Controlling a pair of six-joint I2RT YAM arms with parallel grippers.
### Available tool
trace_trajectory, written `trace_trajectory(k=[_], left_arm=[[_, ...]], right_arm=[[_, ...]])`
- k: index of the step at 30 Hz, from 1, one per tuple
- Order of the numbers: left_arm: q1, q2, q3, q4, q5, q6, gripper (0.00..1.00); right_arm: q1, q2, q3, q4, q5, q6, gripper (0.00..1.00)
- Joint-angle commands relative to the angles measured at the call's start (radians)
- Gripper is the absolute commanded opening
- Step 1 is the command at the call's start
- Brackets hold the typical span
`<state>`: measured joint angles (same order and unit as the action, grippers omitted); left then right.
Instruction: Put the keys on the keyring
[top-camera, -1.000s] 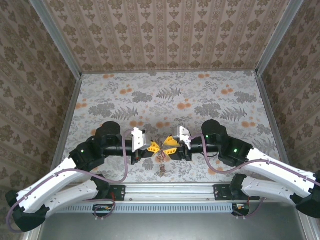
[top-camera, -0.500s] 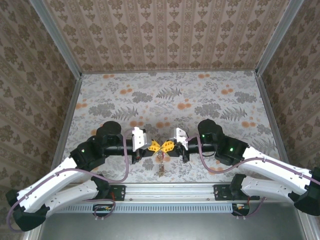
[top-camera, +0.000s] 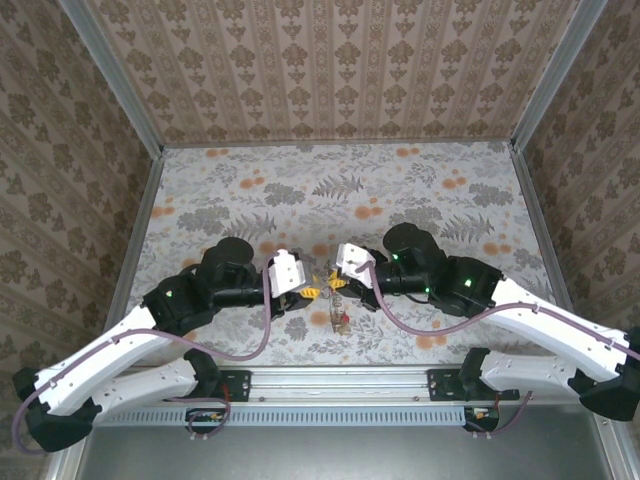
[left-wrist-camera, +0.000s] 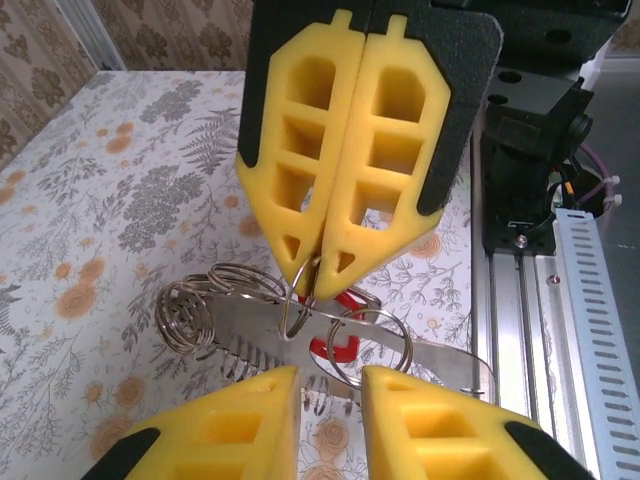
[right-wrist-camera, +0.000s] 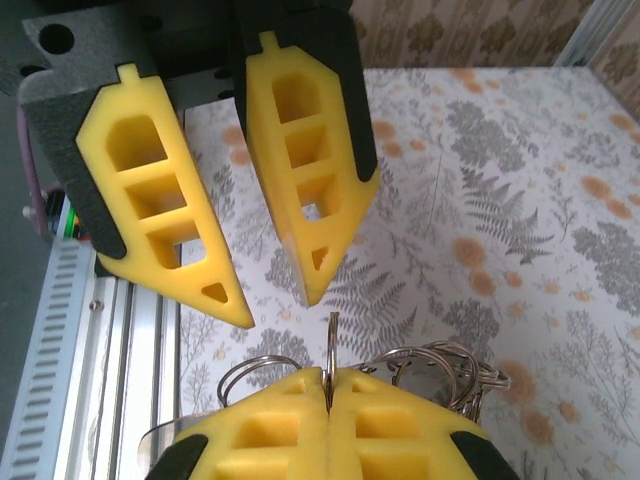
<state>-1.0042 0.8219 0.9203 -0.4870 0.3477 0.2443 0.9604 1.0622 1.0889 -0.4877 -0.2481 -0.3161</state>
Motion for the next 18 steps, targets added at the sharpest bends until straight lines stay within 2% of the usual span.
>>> trace_trajectory(k=[1,6,18], left_arm=[[-0.012,0.012,0.023,0.011,-0.004,0.029,0.24],[-0.018,0.014,0.025,0.027,0.012,0.029,0.27],[-0.037,0.061,0.027,0.057,0.051,0.033,0.27]], right_arm=[[0.008,0.027,0.067,-0.124,0.015,-0.032,0.00],[0.017,0.050,0.100,-0.169,0.008,-0.032,0.00],[0.020,0.030,0.089,-0.115,-0.068,0.001,0.00]])
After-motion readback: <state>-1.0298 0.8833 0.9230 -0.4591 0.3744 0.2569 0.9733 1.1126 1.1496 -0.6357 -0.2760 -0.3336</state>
